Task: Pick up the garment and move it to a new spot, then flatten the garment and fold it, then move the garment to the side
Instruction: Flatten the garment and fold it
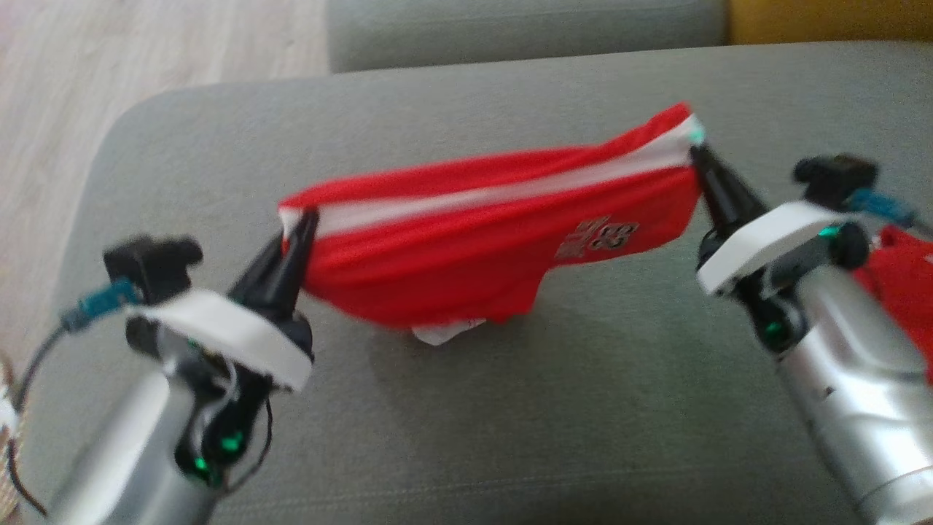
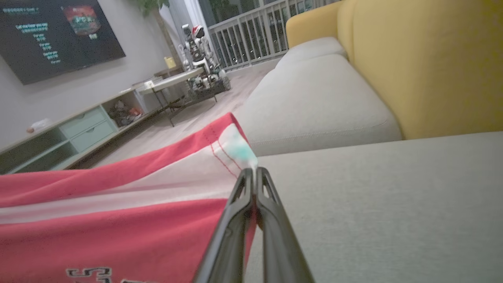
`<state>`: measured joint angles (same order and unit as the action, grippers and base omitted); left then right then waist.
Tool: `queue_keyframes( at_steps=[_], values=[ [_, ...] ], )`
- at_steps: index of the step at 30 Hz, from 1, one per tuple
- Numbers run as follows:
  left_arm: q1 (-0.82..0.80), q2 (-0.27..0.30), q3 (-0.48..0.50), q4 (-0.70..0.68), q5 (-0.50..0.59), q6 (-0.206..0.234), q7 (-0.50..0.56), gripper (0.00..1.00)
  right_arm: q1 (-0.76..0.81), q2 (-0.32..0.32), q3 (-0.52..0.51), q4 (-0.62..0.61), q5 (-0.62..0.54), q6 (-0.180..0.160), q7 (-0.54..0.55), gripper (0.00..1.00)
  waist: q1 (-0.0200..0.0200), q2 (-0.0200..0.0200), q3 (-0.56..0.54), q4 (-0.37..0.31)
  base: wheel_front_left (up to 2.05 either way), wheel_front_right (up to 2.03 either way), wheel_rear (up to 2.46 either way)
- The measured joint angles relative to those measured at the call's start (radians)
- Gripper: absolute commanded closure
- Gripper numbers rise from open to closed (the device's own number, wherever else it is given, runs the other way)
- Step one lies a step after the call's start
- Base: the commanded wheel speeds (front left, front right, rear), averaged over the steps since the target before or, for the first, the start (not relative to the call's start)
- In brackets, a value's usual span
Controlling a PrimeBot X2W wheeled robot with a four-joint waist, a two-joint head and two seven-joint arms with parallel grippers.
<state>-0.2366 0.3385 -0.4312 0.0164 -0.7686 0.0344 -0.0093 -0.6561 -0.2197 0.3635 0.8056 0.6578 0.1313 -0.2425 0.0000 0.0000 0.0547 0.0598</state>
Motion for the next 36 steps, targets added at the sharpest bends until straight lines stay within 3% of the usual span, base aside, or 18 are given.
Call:
queue_keyframes(
  at_steps=[8, 15, 19, 24, 28, 32, 36],
  values=[
    [-0.212, 0.017, 0.003, -0.044, -0.026, -0.027, 0.125, 1.0, -0.001, -0.093, -0.122, -0.262, 0.092, 0.0, 0.171, 1.0, 0.0, 0.0, -0.039, -0.108, 0.0, 0.0, 0.0],
    [-0.496, -0.037, -0.022, 0.145, -0.032, -0.101, 0.156, 1.0, -0.089, -0.084, -0.235, -0.314, -0.038, 0.0, 0.235, 1.0, 0.0, 0.0, 0.021, -0.166, 0.0, 0.0, 0.0],
    [-0.699, -0.049, -0.045, 0.285, 0.046, -0.135, 0.094, 1.0, -0.255, -0.034, -0.272, -0.254, -0.162, 0.0, 0.191, 1.0, 0.0, 0.0, 0.099, -0.181, 0.0, 0.0, 0.0],
    [-0.971, -0.084, -0.056, 0.457, 0.186, -0.149, -0.117, 1.0, -0.49, 0.012, -0.335, -0.152, -0.315, 0.0, 0.043, 1.0, 0.0, 0.0, 0.22, -0.191, 0.0, 0.0, 0.0],
    [-1.085, -0.107, -0.06, 0.539, 0.248, -0.15, -0.225, 1.0, -0.584, 0.04, -0.385, -0.133, -0.378, 0.0, -0.006, 1.0, 0.0001, 0.0, 0.291, -0.191, 0.0, 0.0, 0.0],
    [-1.098, -0.134, -0.086, 0.587, 0.276, -0.159, -0.248, 1.0, -0.59, 0.061, -0.399, -0.134, -0.442, 0.0, -0.013, 1.0, 0.0001, 0.0, 0.368, -0.186, 0.0, 0.0, 0.0],
    [-0.965, -0.133, -0.159, 0.581, 0.273, -0.159, -0.248, 1.0, -0.469, 0.09, -0.385, -0.127, -0.456, 0.0, -0.013, 1.0, 0.0003, -0.0001, 0.411, -0.176, 0.0, 0.0, 0.0]
  ],
)
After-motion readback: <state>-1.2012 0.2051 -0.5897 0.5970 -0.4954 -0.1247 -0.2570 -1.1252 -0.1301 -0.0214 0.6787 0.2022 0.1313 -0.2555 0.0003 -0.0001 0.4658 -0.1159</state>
